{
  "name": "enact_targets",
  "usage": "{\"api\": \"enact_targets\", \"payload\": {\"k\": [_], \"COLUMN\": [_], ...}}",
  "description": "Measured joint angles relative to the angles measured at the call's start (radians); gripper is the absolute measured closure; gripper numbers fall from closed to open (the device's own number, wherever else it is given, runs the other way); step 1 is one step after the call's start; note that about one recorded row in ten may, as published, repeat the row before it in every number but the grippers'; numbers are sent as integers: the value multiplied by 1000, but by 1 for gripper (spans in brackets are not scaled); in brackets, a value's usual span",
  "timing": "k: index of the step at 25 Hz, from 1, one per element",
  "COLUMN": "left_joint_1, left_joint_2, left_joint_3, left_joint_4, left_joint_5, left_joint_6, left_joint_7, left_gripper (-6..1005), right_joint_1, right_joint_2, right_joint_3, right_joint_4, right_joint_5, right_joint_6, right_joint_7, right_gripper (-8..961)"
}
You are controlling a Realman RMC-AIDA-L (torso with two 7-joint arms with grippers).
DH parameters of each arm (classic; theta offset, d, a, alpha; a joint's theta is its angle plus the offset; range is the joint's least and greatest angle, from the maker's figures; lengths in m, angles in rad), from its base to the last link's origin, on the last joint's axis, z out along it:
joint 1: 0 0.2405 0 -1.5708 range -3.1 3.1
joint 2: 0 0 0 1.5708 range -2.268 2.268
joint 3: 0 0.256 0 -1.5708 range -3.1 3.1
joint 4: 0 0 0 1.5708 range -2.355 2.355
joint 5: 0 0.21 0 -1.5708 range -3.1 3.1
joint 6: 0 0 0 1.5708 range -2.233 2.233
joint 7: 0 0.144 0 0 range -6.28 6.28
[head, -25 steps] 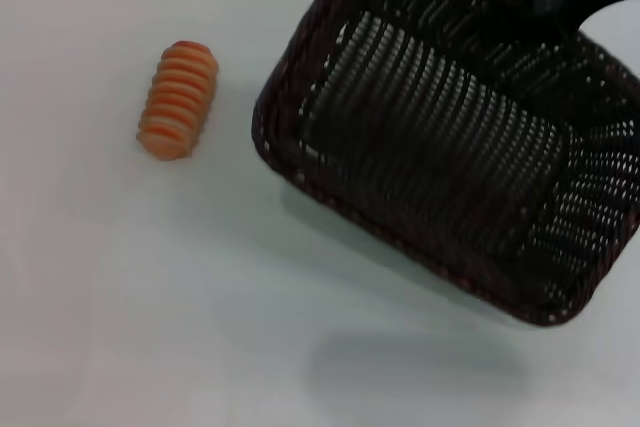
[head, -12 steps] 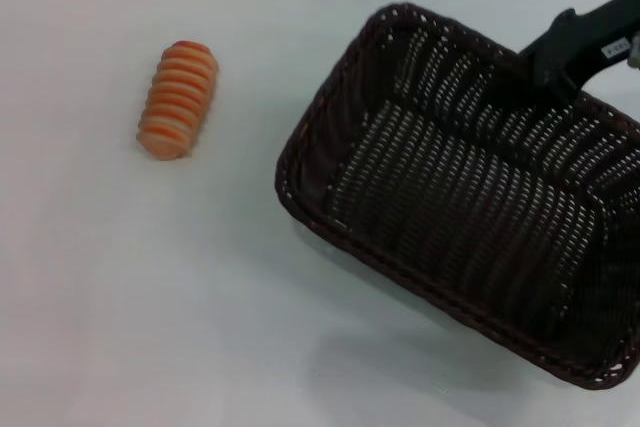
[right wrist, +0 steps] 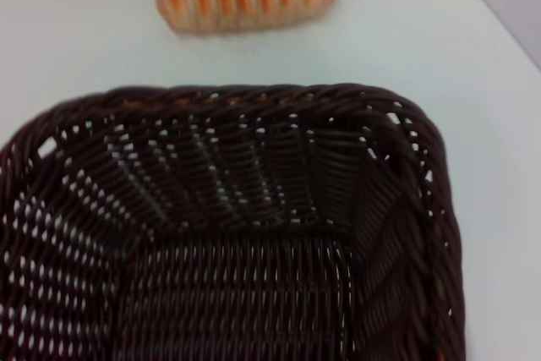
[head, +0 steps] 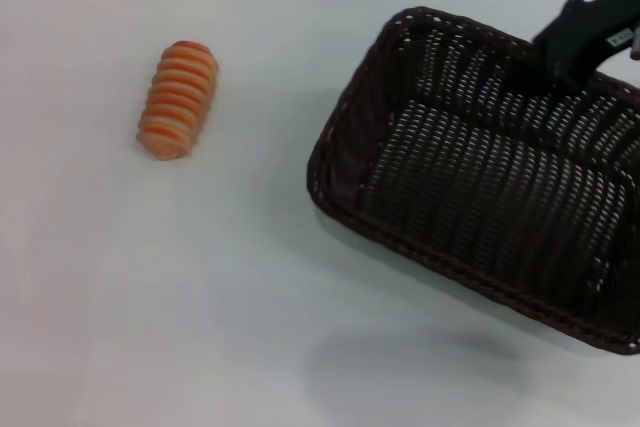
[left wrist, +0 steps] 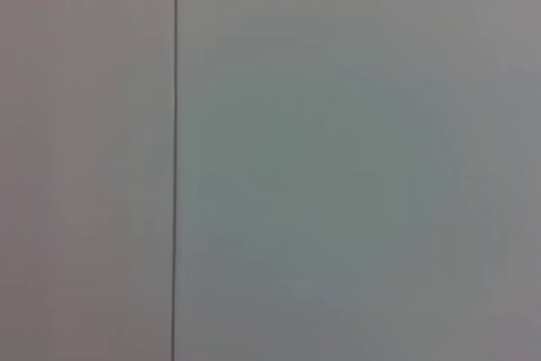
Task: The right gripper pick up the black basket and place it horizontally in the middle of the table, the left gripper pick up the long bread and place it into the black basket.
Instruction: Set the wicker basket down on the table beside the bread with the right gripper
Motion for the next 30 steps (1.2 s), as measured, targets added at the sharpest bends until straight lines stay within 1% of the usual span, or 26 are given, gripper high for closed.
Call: {"api": "enact_targets", "payload": {"k": [1, 7, 10, 11, 12, 16, 21, 26, 30], "left_joint_1": [0, -10, -15, -27, -27, -38, -42, -44, -60], "left_joint_2": [0, -2, -2, -2, -2, -2, -1, -1, -2], "left_joint_3": [3, 26, 32, 41, 41, 52, 56, 51, 35], "left_joint_4": [0, 1, 0, 0, 0, 7, 17, 23, 33], "left_joint_5": [-1, -3, -3, -3, -3, 2, 3, 2, 0], "left_joint_6": [-1, -2, -2, -1, -1, 2, 4, 6, 7], "left_joint_7": [0, 0, 0, 0, 0, 0, 0, 0, 0], "left_gripper": [141, 142, 141, 140, 140, 142, 142, 141, 141], "right_joint_1": [14, 44, 49, 49, 49, 54, 55, 46, 41], "right_joint_2": [-4, -16, -19, -20, -20, -30, -29, -23, -22], "right_joint_3": [18, 73, 77, 77, 77, 74, 68, 67, 66], "right_joint_4": [-28, -93, -106, -108, -108, -107, -106, -115, -120], "right_joint_5": [39, 97, 107, 117, 117, 146, 97, 82, 82], "right_joint_6": [0, 20, 64, 109, 109, 189, 176, 145, 145], "right_joint_7": [-37, -100, -110, -113, -113, -115, -105, -100, -101], "right_gripper": [806, 808, 808, 808, 808, 808, 809, 809, 809]}}
